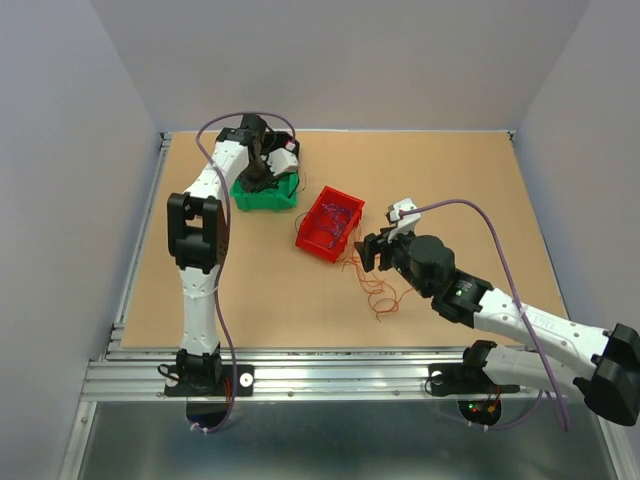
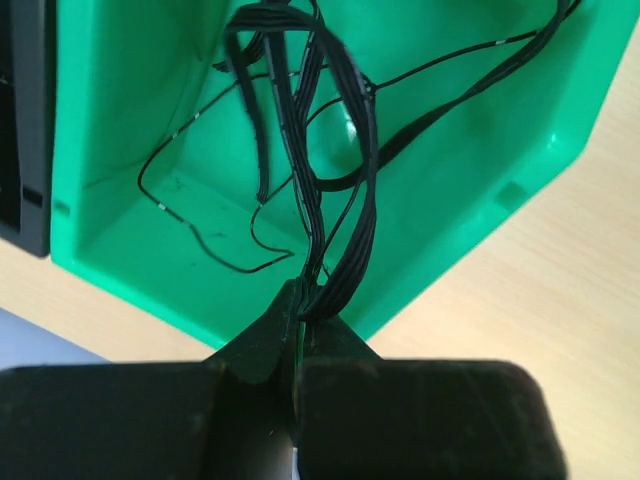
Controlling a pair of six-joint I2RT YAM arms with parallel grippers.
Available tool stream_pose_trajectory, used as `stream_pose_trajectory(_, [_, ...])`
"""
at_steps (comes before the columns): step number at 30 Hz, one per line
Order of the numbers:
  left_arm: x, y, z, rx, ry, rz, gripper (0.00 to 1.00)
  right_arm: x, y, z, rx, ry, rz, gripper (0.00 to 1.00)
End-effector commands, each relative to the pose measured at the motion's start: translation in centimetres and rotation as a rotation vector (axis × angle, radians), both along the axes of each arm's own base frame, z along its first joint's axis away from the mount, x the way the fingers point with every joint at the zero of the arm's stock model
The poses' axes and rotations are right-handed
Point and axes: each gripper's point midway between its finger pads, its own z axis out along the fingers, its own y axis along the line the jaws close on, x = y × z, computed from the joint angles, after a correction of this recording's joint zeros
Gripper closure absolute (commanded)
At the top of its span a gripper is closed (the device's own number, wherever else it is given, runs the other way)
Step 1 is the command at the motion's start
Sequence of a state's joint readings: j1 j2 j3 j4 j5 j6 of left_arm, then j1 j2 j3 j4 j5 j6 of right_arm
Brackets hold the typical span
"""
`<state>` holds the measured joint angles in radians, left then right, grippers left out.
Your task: Untangle the cables
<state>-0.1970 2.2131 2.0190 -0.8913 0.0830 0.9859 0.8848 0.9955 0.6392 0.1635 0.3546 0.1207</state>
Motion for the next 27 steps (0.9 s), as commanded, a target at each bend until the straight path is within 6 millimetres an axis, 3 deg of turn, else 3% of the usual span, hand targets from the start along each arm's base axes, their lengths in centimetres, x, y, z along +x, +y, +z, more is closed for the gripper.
stream_pose_trajectory(1, [0.3, -0.2, 0.1, 0.075, 0.006, -0.010, 1.00, 0.0, 0.5, 0.5, 0.022, -0.013, 0.014, 0.25])
stream_pose_trajectory(7, [1.7, 0.6, -0.9, 0.156, -0.015, 0.015, 0.98, 0.1, 0.4, 0.4, 0.016, -0.013, 0.008, 0.25])
stream_pose_trajectory(9, [2.5, 0.2, -0.1, 0.122, -0.060, 0.012, 0.89, 0.2, 0.3, 0.3, 0.012, -0.012, 0.005, 0.25])
stream_pose_trajectory(11, [2.9, -0.4, 1.9, 0.083, -0.116, 0.004, 0.72, 0.2, 0.4, 0.3, 0.011, -0.011, 0.005, 0.25])
stream_pose_trajectory(13, [3.1, -0.6, 3.7, 0.063, -0.157, 0.002, 0.62, 0.2, 0.5, 0.3, 0.010, -0.010, 0.007, 0.25])
stream_pose_trajectory(23, [2.6, -0.7, 9.3, 0.005, -0.265, 0.045, 0.39, 0.3, 0.2, 0.2, 0.034, 0.031, -0.029, 0.24])
stream_pose_trajectory(27, [1.5, -1.4, 10.7, -0.047, -0.275, 0.040, 0.33, 0.0, -0.7, -1.6, -0.008, 0.128, -0.081, 0.19])
